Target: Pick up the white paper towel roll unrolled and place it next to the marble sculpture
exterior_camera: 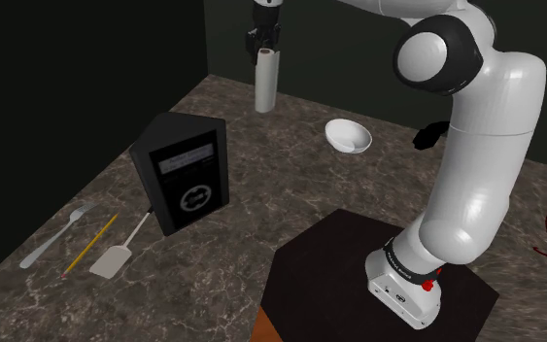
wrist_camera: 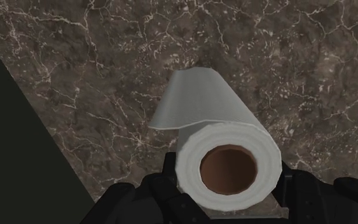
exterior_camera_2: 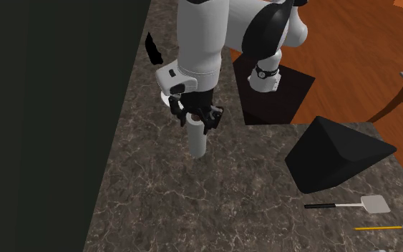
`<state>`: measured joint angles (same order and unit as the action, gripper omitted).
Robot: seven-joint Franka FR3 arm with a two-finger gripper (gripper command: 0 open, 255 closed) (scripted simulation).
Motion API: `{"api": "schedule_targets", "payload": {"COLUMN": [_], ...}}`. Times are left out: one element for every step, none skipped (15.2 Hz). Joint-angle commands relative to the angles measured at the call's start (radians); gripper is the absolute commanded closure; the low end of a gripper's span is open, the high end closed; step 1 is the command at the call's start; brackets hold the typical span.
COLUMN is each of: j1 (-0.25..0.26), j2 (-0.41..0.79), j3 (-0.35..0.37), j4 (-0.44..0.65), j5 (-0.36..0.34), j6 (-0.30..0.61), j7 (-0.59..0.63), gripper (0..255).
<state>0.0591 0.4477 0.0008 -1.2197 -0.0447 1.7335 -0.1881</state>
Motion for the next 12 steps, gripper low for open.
{"api": "schedule_targets", "payload": {"j1": [0.001,0.001,0.001,0.002,0.002,0.002,0.002,0.002,0.002,0.003,0.003,0.003], "j2": [0.005,0.009,0.013,0.018,0.024,0.03,0.036,0.044,0.052,0.061,0.072,0.084], "j3": [0.0,0.0,0.0,0.0,0.0,0.0,0.0,0.0,0.0,0.0,0.0,0.0], "j4": [0.035,0.054,0.074,0.095,0.118,0.141,0.165,0.191,0.218,0.247,0.278,0.311], "j5": [0.0,0.0,0.0,0.0,0.0,0.0,0.0,0.0,0.0,0.0,0.0,0.0], "j6": [-0.03,-0.045,-0.061,-0.078,-0.094,-0.111,-0.129,-0.147,-0.166,-0.186,-0.206,-0.228], "j7": [0.0,0.0,-0.001,-0.002,-0.002,-0.003,-0.004,-0.004,-0.005,-0.006,-0.007,-0.007], "gripper": [255,255,255,255,255,255,255,255,255,255,255,255]}}
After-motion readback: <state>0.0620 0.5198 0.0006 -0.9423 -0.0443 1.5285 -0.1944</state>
